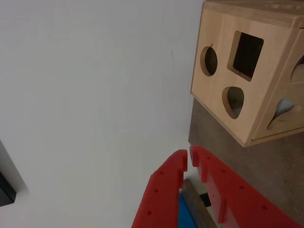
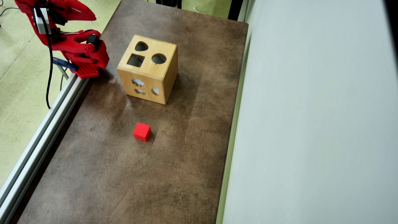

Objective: Pick and place the red cube on the square hole

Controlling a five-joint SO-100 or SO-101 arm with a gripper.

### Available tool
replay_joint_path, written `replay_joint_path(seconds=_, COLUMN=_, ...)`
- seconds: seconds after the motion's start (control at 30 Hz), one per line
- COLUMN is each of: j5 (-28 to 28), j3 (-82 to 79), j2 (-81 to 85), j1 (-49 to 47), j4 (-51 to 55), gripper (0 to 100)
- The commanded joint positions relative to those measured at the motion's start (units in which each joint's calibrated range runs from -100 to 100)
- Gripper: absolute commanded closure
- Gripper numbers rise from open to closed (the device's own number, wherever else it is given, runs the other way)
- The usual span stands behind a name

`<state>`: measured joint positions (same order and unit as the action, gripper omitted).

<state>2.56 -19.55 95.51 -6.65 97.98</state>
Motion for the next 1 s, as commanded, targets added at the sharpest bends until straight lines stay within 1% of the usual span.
replay_joint_path(seconds=0.0, j5=-0.10, j3=-0.13, j2=-0.18, j1=-0.26, j4=0.01, gripper=98)
replay_joint_path(seconds=0.77, j5=-0.15, j3=-0.31, j2=-1.20, j1=-0.04, j4=0.01, gripper=98)
replay_joint_path(seconds=0.87, j5=-0.15, j3=-0.13, j2=-2.39, j1=2.12, j4=0.01, gripper=98)
replay_joint_path(seconds=0.97, j5=-0.15, j3=0.94, j2=-7.91, j1=6.05, j4=0.01, gripper=98)
